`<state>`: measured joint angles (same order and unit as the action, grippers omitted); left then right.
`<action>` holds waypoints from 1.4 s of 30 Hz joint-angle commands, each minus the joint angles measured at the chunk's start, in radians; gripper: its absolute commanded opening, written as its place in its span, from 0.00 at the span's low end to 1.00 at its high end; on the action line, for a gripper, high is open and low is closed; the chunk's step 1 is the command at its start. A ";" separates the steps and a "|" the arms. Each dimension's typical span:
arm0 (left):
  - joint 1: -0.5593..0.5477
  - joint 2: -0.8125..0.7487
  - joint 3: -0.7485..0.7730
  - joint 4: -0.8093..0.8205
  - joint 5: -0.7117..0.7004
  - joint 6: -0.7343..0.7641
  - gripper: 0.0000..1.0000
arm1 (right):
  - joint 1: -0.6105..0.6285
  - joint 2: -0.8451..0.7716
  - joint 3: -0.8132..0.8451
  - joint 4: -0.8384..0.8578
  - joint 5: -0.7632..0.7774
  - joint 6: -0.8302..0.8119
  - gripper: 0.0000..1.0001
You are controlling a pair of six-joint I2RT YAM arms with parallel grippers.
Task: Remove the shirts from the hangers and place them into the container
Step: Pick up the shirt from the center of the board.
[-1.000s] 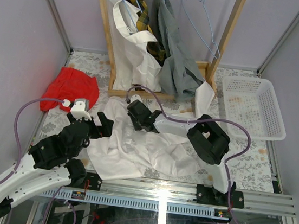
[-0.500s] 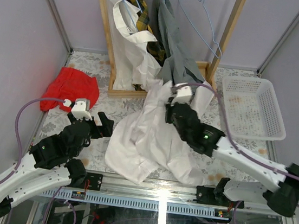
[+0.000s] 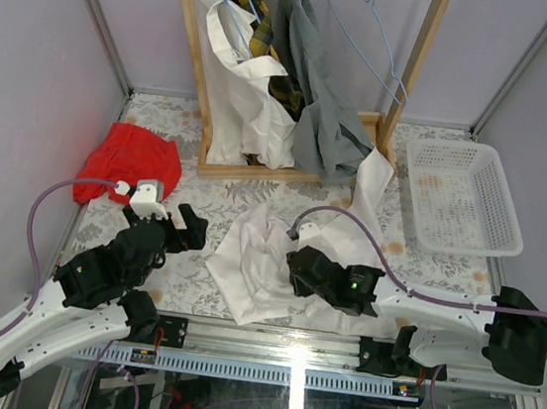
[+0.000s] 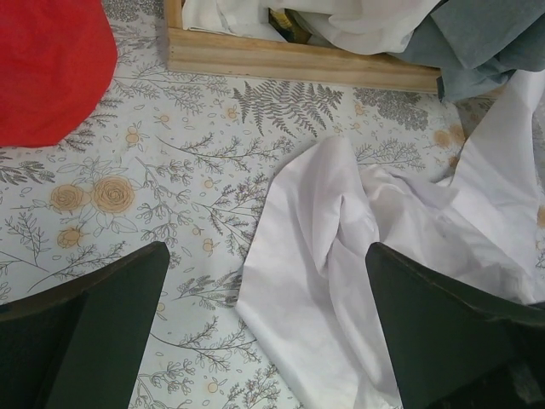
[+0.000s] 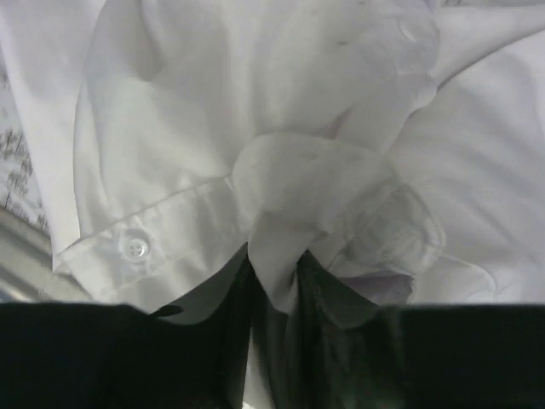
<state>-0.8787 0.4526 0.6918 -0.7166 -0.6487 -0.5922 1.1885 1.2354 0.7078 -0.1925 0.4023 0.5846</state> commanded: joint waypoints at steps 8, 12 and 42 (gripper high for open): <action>0.004 0.014 0.017 0.018 -0.047 -0.019 1.00 | 0.039 -0.174 0.276 -0.400 0.016 0.032 1.00; 0.004 0.034 0.020 0.022 -0.046 -0.016 1.00 | 0.021 -0.126 0.293 -0.342 0.048 -0.117 0.99; 0.004 0.103 0.002 0.057 -0.029 -0.007 1.00 | -0.157 0.496 0.177 -0.168 -0.267 -0.276 0.28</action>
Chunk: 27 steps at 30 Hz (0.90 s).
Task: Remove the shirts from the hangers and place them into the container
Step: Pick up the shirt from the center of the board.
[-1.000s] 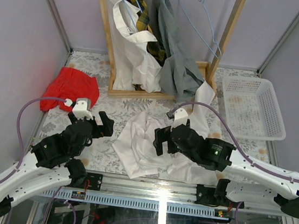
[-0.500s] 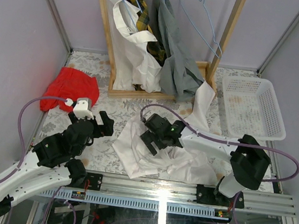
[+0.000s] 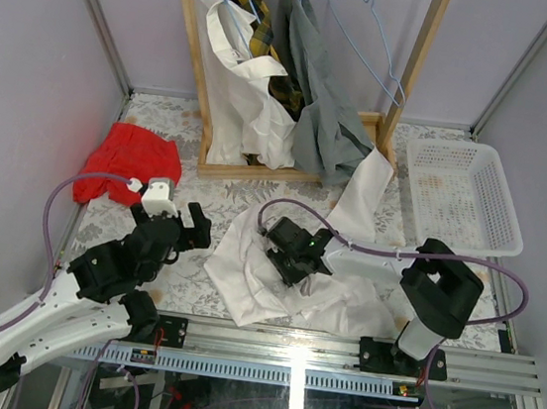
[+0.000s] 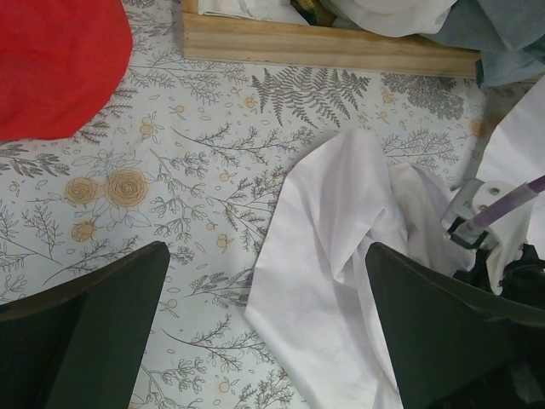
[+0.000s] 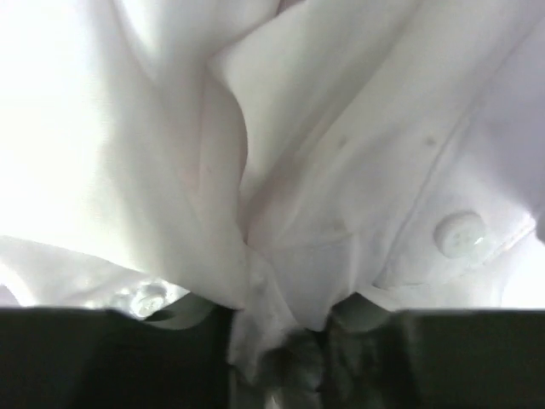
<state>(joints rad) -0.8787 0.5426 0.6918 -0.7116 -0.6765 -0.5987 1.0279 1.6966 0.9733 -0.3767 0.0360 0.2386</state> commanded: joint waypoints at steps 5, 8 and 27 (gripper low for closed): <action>0.004 0.037 0.003 0.060 0.017 0.008 1.00 | 0.005 -0.204 -0.031 -0.006 0.274 0.126 0.00; 0.004 0.038 0.001 0.060 0.019 0.008 1.00 | 0.020 -0.445 -0.008 0.058 0.372 0.107 0.00; 0.004 0.047 -0.004 0.075 0.039 0.024 1.00 | -0.184 -0.680 0.343 0.295 1.121 -0.491 0.00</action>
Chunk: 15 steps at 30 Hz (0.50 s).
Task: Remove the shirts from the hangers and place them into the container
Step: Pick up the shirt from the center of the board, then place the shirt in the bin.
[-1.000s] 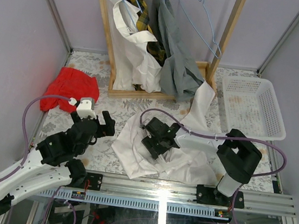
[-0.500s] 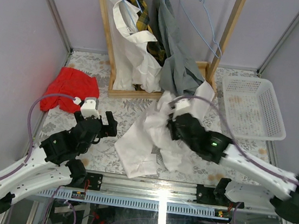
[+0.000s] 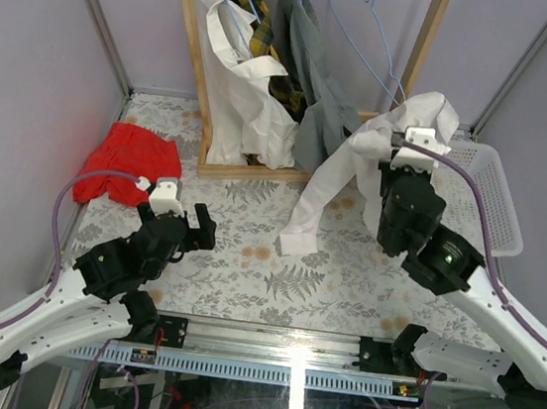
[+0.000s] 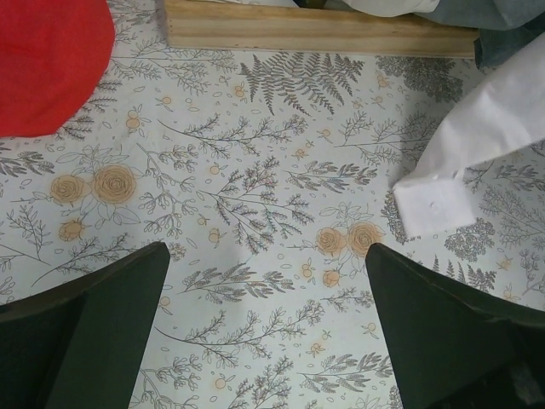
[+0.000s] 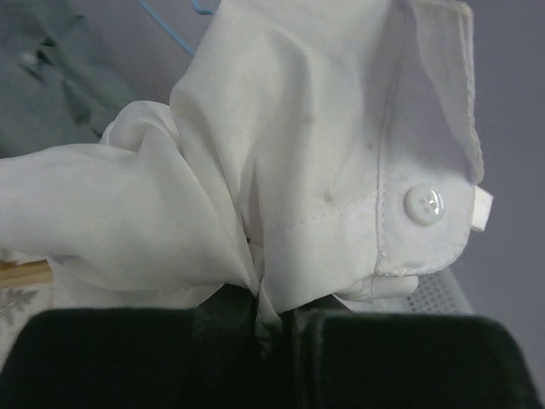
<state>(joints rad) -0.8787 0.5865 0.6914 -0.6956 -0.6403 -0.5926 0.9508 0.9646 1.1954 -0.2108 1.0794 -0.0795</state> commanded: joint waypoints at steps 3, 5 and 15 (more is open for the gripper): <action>0.004 0.007 0.000 0.058 0.009 0.019 1.00 | -0.309 0.177 0.233 -0.064 -0.015 -0.089 0.00; 0.004 0.002 0.000 0.055 0.006 0.015 1.00 | -0.436 0.234 0.295 -0.199 -0.099 0.026 0.00; 0.004 -0.021 -0.002 0.055 -0.005 0.014 1.00 | -0.906 0.415 0.543 -0.415 -0.398 0.240 0.00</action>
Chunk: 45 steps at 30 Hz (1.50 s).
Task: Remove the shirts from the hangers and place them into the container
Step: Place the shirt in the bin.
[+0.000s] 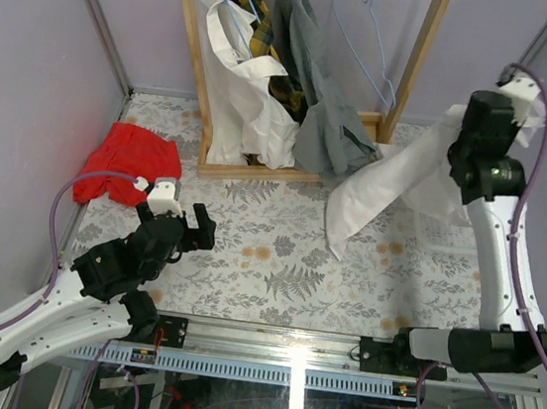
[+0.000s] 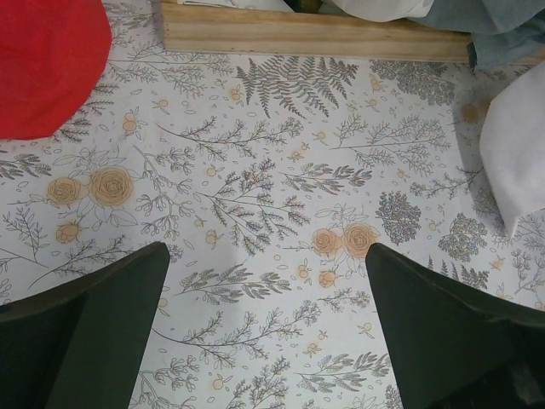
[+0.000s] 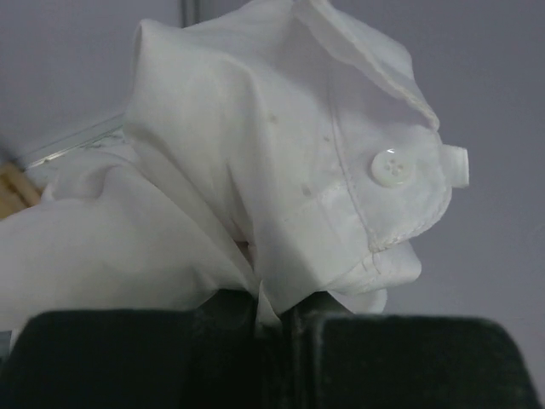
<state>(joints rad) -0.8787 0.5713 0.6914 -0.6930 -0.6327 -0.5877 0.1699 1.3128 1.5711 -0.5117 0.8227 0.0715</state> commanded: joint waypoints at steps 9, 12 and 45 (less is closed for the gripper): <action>0.004 -0.009 -0.002 0.053 -0.013 0.010 1.00 | -0.273 0.269 0.005 -0.078 -0.182 0.167 0.00; 0.004 -0.009 -0.003 0.053 -0.013 0.012 1.00 | -0.286 0.359 -0.086 -0.034 -0.239 0.176 0.00; 0.011 0.019 0.000 0.059 -0.001 0.019 1.00 | -0.065 0.468 -0.008 0.049 -0.750 0.048 0.81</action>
<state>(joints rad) -0.8742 0.5983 0.6914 -0.6888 -0.6266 -0.5793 0.0868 1.6703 1.4712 -0.4393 0.0338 0.1982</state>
